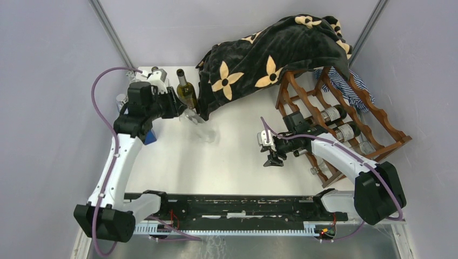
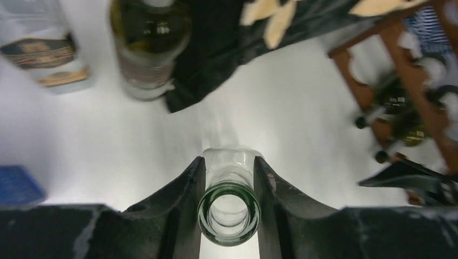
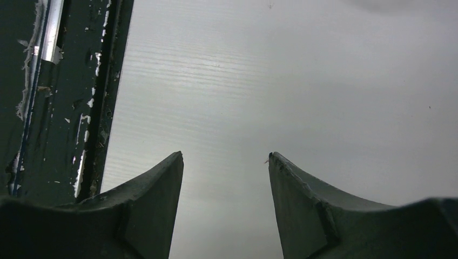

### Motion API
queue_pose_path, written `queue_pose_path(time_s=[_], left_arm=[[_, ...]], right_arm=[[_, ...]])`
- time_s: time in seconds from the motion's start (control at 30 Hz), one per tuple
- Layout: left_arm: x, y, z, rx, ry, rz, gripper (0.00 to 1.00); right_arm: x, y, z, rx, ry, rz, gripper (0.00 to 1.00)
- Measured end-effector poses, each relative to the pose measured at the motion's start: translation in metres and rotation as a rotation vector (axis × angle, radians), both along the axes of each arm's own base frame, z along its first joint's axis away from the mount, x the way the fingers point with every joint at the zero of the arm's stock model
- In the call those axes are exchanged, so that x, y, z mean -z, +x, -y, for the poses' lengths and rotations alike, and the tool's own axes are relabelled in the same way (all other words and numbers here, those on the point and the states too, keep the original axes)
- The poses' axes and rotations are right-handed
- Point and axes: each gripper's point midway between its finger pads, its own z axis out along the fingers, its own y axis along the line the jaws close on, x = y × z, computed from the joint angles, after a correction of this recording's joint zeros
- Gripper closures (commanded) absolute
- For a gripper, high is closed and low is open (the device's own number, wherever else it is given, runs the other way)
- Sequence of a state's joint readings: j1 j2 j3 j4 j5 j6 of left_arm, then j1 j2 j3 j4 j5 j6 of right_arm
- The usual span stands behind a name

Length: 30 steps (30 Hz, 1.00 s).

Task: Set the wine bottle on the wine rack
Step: Pick up the wine bottle from the center of the board.

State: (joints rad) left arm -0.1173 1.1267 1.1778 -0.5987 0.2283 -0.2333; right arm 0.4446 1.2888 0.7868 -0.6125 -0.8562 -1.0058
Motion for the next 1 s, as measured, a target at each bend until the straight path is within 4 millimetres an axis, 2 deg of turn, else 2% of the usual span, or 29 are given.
queue_pose_path(time_s=[0.1,0.23,0.37,0.53,0.63,0.73,1.0], left_arm=[[-0.008,-0.019,0.026,0.097,-0.133,0.026,0.98],[-0.007,-0.04,0.055,0.186,-0.268,0.039,0.98],[0.003,-0.059,0.085,0.24,-0.377,0.042,0.98],[0.009,-0.079,0.122,0.296,-0.41,0.075,0.98],[0.009,-0.084,0.131,0.289,-0.436,0.12,0.98],[0.011,-0.082,0.13,0.249,-0.466,0.164,0.98],[0.012,-0.072,0.131,0.173,-0.533,0.206,0.98]], right_arm=[[-0.002,-0.008,-0.001,-0.028,0.018,-0.025,0.33],[-0.011,-0.014,-0.003,-0.047,0.039,-0.051,0.32],[-0.045,-0.005,-0.011,-0.066,0.091,-0.014,0.3],[-0.084,0.006,-0.015,-0.082,0.118,0.054,0.28],[-0.102,0.01,-0.016,-0.088,0.118,0.079,0.28],[-0.11,0.013,-0.018,-0.088,0.122,0.091,0.25],[-0.105,0.017,-0.018,-0.029,0.124,0.061,0.21]])
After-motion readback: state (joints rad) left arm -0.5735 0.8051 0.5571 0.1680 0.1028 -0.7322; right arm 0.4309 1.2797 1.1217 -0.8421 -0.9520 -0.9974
